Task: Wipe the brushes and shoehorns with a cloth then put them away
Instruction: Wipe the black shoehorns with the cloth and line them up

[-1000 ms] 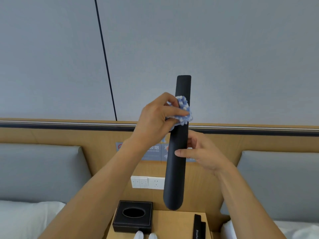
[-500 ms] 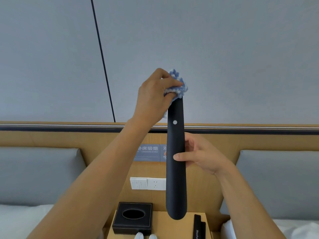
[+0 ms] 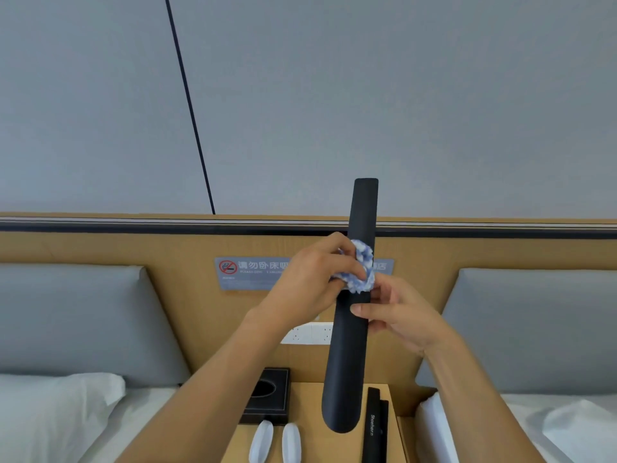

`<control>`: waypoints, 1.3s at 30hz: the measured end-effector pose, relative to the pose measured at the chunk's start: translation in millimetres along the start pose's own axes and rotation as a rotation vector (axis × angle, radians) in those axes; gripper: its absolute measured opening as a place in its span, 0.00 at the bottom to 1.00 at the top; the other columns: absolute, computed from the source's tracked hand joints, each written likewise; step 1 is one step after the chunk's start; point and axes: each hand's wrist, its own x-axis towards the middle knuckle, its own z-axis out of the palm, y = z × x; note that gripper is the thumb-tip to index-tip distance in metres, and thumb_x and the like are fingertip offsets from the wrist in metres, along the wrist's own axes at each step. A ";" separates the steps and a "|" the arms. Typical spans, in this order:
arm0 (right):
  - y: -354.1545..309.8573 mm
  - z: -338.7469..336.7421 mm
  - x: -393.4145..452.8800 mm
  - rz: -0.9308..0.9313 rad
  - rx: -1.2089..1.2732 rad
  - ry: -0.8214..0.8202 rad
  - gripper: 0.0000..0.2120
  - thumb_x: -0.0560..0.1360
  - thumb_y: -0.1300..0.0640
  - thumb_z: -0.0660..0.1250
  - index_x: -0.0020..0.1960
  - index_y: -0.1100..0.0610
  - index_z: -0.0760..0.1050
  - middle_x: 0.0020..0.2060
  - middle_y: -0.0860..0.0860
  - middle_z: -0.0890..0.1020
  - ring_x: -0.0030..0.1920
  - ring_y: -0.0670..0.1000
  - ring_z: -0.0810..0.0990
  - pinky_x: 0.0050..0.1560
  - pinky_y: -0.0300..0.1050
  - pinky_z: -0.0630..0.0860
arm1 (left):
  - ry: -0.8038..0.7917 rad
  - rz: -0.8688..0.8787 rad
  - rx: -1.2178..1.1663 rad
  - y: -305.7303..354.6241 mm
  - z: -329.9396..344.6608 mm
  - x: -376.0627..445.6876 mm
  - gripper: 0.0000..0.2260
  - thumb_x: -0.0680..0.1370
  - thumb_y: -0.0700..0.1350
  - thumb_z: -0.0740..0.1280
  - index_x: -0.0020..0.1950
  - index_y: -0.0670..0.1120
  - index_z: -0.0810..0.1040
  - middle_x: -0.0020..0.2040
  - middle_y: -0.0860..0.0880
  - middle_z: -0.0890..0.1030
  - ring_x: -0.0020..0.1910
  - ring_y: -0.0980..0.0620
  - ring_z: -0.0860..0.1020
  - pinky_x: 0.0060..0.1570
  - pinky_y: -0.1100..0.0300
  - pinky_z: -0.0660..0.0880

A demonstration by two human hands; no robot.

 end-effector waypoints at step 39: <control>399.6 67.9 -13.5 1.060 -0.600 0.204 0.29 0.67 0.47 0.80 0.60 0.59 0.71 0.57 0.56 0.78 0.56 0.58 0.79 0.52 0.57 0.82 | -0.102 -0.857 -0.126 -103.5 180.7 -224.6 0.13 0.73 0.36 0.71 0.57 0.44 0.81 0.56 0.47 0.76 0.49 0.57 0.74 0.45 0.79 0.69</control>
